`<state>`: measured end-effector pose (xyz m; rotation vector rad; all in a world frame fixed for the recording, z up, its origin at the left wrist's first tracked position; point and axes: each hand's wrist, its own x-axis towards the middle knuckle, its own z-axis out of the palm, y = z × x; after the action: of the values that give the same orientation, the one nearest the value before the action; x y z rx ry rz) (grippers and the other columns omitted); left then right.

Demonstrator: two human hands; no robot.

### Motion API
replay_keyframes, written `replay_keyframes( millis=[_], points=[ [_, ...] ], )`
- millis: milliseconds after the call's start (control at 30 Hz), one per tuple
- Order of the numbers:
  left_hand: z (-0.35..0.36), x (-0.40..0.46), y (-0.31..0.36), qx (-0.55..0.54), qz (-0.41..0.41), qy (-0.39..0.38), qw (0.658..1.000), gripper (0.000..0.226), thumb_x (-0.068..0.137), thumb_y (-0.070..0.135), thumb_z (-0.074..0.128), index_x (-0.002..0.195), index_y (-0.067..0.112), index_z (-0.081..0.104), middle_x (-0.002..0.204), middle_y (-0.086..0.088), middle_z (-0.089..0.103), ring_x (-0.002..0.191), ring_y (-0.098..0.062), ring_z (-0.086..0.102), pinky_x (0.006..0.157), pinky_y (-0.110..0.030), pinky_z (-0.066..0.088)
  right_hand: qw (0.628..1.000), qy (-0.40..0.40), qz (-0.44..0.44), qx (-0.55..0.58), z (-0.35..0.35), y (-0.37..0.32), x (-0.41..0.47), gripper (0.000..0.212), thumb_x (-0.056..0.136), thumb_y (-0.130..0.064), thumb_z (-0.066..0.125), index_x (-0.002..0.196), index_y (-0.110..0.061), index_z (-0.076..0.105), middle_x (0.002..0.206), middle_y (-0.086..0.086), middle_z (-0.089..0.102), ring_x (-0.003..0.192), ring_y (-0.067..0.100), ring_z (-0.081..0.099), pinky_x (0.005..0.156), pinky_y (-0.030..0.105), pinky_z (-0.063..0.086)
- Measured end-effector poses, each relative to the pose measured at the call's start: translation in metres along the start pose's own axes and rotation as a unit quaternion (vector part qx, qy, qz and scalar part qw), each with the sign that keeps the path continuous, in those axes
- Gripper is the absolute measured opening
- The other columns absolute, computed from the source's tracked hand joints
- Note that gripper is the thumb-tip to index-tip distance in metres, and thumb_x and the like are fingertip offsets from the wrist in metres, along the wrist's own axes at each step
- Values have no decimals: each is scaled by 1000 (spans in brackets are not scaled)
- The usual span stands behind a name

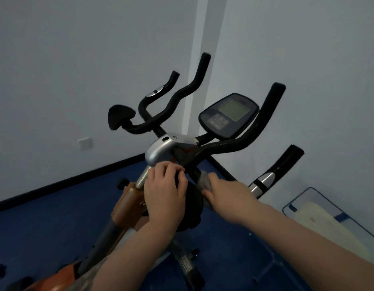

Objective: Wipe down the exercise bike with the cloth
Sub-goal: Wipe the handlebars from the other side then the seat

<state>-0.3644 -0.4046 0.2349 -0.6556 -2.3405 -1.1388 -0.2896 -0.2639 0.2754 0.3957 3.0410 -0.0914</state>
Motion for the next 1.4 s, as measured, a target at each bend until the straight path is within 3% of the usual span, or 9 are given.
replay_keyframes(
  millis=[133,333,600,700,800,967,1100,1267,1400],
  points=[
    [1,5,-3,-36,-4,-8,999,8,90,24,53,92,25,61,96,8,54,86,-3,37,76,-24,33,993,50,-44,-97,4,6,-15,46,101,-50,29,133,-19,32,111,2,61,88,23,61,63,33,29],
    [-2,3,-1,-20,17,5,1000,15,92,24,49,94,20,64,99,2,57,90,-10,43,76,-25,31,992,4,82,93,1,-21,31,47,101,-53,27,127,-15,38,110,12,62,95,30,59,70,38,41],
    [-4,14,4,86,228,-83,966,30,72,15,65,102,19,64,110,-2,61,98,-24,58,77,-38,45,997,10,-67,-34,-11,21,-10,40,98,-57,29,116,-22,38,89,1,62,74,25,59,62,36,40],
    [-5,17,6,69,203,-84,973,21,83,18,51,99,19,64,108,-2,62,95,-24,59,76,-39,45,993,94,18,-68,1,-3,1,43,99,-56,27,114,-19,44,87,3,63,71,25,59,57,35,35],
    [-7,12,5,45,181,-82,979,29,88,23,38,99,18,64,107,-2,63,94,-23,57,77,-38,43,967,225,30,-120,21,-12,-10,41,93,-49,53,114,-15,61,78,0,64,62,20,61,55,31,37],
    [-7,15,10,25,208,-78,975,18,87,18,48,98,21,62,102,3,61,89,-20,57,75,-34,37,936,293,-122,-151,14,45,-37,38,92,-48,50,90,-14,67,80,0,63,71,19,58,78,34,47],
    [-2,24,22,21,206,-92,974,26,75,8,70,94,23,63,94,6,61,83,-16,58,74,-31,34,920,331,-96,-188,-28,104,-37,35,90,-39,48,84,-11,67,87,3,67,80,22,64,106,38,34],
    [9,31,31,-25,219,-124,968,28,73,2,69,92,22,64,96,9,59,79,-11,56,68,-25,33,904,426,22,20,8,66,-31,25,86,-28,55,76,-6,62,79,7,58,85,28,57,112,42,29],
    [8,28,23,-81,197,-114,970,15,79,11,62,86,24,62,89,15,58,59,-3,49,49,-16,32,902,406,-137,-48,34,56,-35,26,87,-34,60,79,-10,67,79,4,61,83,24,58,108,39,36]
  ],
)
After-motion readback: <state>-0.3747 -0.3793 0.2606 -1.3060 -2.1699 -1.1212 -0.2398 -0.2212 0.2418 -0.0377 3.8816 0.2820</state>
